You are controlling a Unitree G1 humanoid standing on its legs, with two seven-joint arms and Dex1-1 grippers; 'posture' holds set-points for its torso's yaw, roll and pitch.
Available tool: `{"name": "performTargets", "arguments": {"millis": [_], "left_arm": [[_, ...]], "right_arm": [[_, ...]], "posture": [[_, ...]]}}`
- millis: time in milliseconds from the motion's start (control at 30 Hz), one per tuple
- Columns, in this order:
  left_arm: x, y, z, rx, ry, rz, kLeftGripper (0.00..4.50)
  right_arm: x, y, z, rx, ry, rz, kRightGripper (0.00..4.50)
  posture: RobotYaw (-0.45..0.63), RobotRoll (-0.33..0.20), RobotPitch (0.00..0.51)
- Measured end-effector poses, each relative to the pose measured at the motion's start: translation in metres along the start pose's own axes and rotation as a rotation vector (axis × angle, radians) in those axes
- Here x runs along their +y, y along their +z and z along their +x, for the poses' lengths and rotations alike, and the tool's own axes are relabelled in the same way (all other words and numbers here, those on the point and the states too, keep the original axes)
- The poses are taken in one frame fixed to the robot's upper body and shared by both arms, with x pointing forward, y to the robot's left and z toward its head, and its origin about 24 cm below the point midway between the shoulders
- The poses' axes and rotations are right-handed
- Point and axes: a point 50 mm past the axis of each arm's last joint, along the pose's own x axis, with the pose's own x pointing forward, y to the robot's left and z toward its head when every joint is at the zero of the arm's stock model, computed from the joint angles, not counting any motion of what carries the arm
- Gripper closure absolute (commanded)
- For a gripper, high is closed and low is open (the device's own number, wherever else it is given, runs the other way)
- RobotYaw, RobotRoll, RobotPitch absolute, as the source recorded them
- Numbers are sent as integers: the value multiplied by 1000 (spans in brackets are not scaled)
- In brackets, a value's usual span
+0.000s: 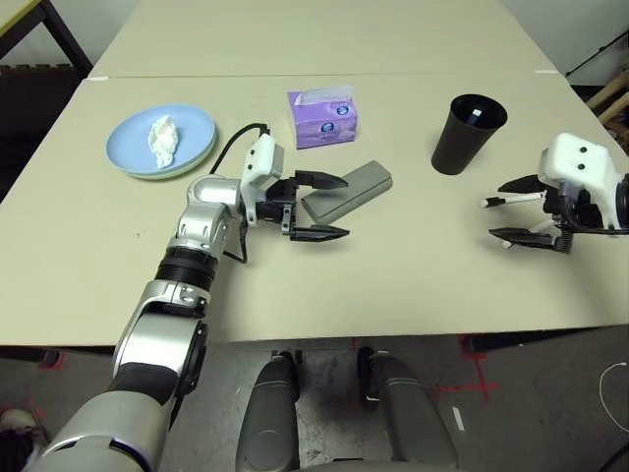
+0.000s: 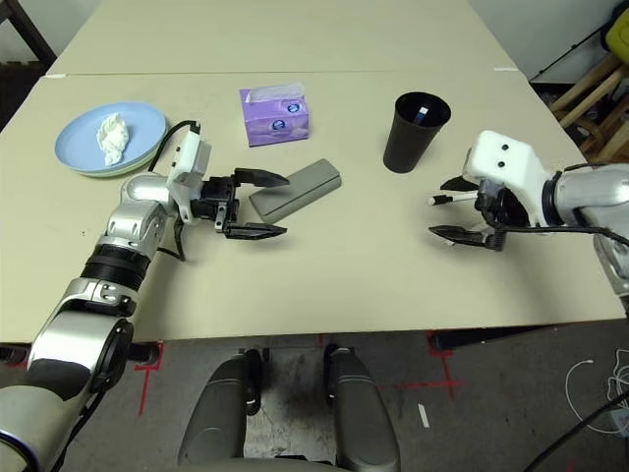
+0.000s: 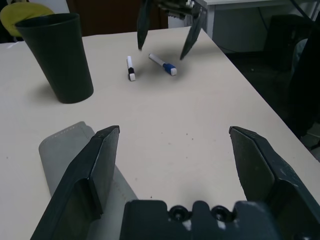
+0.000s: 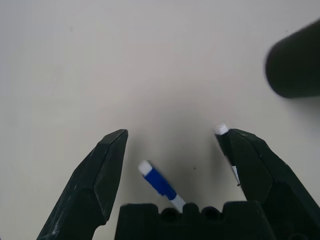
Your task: Organize and tidy the items on the table.
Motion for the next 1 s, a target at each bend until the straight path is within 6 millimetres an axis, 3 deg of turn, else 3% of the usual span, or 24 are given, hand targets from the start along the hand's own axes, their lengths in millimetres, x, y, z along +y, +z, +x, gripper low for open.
{"name": "performTargets", "arguments": {"millis": [433,1000], "left_arm": [[-4,0,-4,10,9,-8,27],[-4,2,-5,19,27,-6,27]], "right_arm": [[-19,-4,0,263,236,-328,0],[-16,-1,19,314,350,-560,0]], "posture": [[56,0,246],[67,0,258]]}}
